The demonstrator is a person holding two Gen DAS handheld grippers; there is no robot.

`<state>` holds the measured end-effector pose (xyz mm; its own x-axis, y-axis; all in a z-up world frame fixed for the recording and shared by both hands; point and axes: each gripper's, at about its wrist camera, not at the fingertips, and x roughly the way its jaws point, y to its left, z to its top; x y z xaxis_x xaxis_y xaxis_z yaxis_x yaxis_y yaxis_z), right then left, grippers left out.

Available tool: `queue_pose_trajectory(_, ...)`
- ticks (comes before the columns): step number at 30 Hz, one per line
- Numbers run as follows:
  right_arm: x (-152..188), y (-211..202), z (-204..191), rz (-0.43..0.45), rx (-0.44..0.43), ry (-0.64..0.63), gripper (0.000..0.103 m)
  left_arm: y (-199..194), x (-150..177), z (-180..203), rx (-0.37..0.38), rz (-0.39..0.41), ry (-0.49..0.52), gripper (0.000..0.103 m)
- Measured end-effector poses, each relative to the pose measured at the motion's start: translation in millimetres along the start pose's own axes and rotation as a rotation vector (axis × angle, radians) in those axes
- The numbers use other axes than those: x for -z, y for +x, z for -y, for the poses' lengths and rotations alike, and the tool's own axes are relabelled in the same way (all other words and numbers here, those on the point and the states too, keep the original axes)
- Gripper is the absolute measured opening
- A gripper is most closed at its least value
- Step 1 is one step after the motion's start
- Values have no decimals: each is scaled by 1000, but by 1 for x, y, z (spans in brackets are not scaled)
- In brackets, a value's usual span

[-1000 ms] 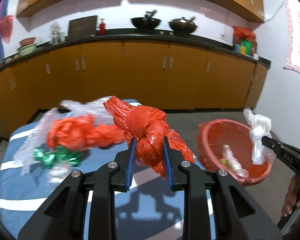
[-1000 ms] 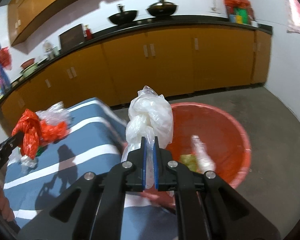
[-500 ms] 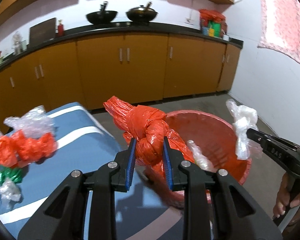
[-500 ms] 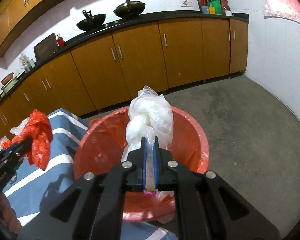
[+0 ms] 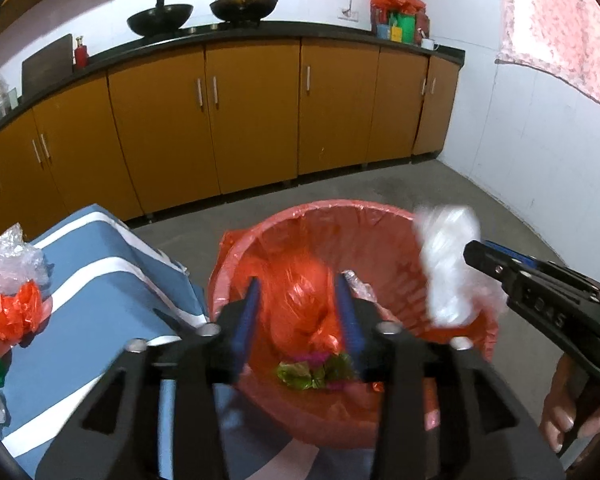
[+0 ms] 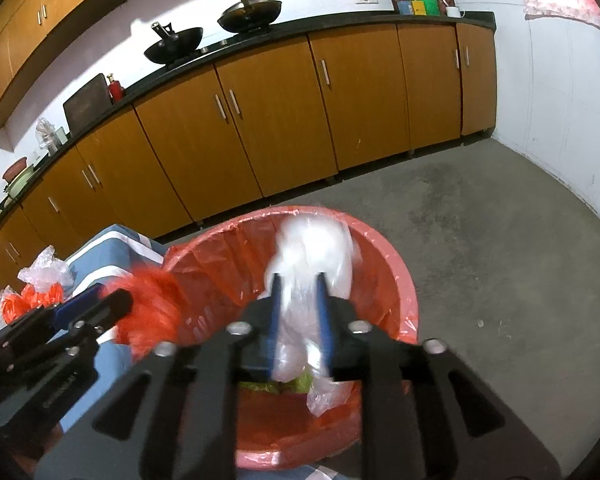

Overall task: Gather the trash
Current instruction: 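Open both grippers to drop the knotted red and white bags into the basket, then move both open grippers back over the remaining bags on the table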

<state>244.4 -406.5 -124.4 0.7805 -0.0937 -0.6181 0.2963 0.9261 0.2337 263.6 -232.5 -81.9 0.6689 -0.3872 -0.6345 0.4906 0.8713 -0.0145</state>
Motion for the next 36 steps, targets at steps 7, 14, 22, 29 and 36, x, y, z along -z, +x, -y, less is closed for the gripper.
queue_pose_trajectory(7, 4, -3, 8, 6, 24, 1, 32, -5, 7, -23, -61, -1, -52, 54)
queue_pose_trajectory(14, -1, -9, -9, 17, 16, -29, 32, -31, 19, -65, -149, 19, -133, 54)
queue_pose_trajectory(22, 1, -19, -71, 14, -76, -110, 32, -92, 50, -119, -258, 78, -177, 56)
queue_pose_trajectory(29, 11, -25, -143, 4, -181, -200, 32, -153, 92, -186, -433, 116, -239, 59)
queue_pose_trajectory(36, 32, -29, -230, -28, -296, -291, 32, -201, 130, -259, -632, 115, -331, 62)
